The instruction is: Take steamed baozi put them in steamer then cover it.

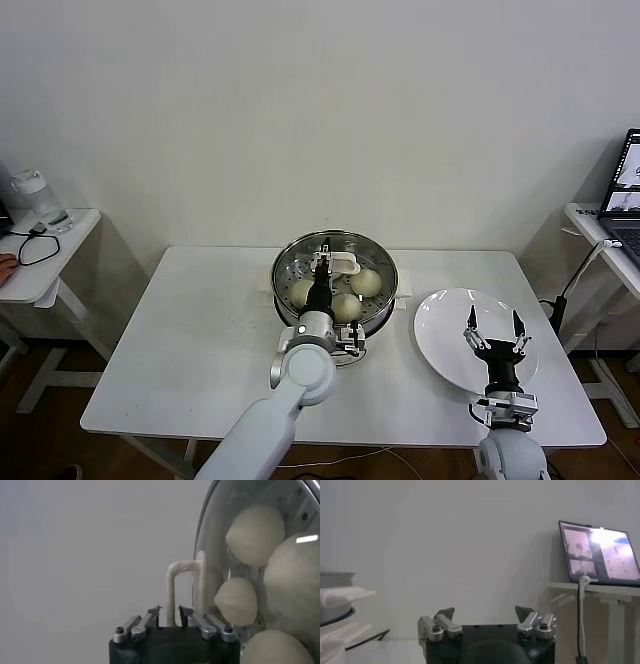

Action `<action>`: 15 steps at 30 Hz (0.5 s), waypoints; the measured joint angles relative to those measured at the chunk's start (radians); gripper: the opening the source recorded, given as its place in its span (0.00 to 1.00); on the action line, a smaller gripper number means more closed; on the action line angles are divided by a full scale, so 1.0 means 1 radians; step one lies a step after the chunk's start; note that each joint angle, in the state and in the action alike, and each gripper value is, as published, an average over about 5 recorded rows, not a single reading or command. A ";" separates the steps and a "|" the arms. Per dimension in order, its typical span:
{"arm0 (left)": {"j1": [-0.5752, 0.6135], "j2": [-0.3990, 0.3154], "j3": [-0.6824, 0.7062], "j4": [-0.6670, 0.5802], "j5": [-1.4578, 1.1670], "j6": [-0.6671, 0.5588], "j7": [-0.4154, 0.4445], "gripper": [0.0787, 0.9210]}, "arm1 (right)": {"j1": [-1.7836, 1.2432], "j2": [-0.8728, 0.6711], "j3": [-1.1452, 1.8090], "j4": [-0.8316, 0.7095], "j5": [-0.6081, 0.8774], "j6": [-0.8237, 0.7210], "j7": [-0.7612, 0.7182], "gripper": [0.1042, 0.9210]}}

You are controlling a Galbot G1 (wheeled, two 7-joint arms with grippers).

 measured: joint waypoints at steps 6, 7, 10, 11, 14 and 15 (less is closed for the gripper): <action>0.028 0.035 0.017 -0.070 -0.033 0.010 0.002 0.70 | -0.001 0.001 0.001 0.006 -0.002 0.000 0.000 0.88; 0.034 0.043 0.020 -0.086 -0.040 0.012 0.004 0.73 | -0.001 0.001 0.001 0.007 -0.002 -0.001 0.000 0.88; 0.055 0.070 0.027 -0.138 -0.065 0.017 0.009 0.83 | -0.003 0.002 0.003 0.013 -0.002 -0.002 0.001 0.88; 0.063 0.080 0.028 -0.157 -0.075 0.017 0.010 0.85 | -0.004 0.003 0.004 0.015 -0.001 -0.003 0.001 0.88; 0.090 0.115 0.023 -0.225 -0.123 0.016 0.002 0.88 | -0.010 0.005 0.005 0.024 0.004 -0.007 0.003 0.88; 0.100 0.127 0.019 -0.249 -0.145 0.014 -0.005 0.88 | -0.012 0.004 0.004 0.027 0.006 -0.010 0.004 0.88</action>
